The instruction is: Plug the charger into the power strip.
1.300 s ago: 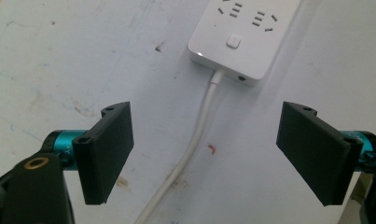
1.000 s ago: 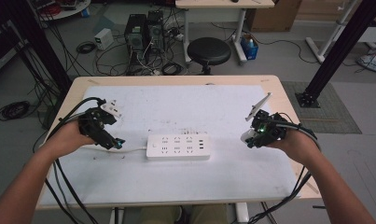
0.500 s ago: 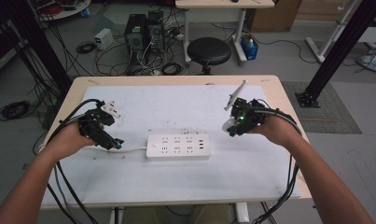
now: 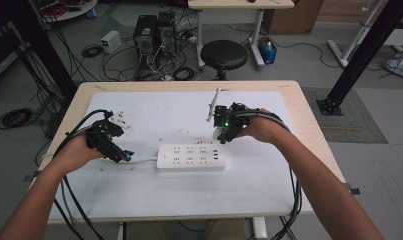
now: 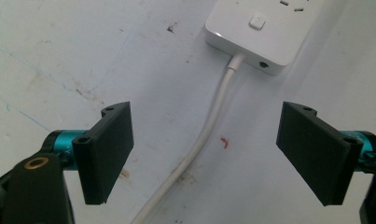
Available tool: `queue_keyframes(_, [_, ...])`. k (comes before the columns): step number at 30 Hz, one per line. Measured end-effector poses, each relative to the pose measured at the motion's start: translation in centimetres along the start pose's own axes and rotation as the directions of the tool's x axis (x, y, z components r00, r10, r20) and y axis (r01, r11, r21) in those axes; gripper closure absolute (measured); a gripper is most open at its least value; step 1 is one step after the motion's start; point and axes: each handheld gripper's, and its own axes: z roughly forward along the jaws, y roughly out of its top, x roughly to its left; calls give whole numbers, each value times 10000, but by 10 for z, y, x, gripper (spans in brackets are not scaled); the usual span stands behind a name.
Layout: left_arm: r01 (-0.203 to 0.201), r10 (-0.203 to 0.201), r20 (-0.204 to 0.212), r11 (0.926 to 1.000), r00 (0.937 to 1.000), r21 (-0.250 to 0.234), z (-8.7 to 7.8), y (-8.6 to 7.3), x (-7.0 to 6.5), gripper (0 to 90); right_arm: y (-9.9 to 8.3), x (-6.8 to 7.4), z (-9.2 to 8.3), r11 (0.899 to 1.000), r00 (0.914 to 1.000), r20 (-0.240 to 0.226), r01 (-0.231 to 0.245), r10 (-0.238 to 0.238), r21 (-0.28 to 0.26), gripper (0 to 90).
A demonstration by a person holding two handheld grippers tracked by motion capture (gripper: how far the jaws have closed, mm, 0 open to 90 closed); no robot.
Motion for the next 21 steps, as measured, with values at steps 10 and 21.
queue_keyframes(10, [-80,80,80,10000,9999,-38,5,2,0,188,28,1,28,9980,9976,-543,443,-419,445,619])
queue_keyframes(21, [-160,159,177,9999,9997,23,9,2,0,188,41,5,48,9945,9938,-890,732,-665,745,619])
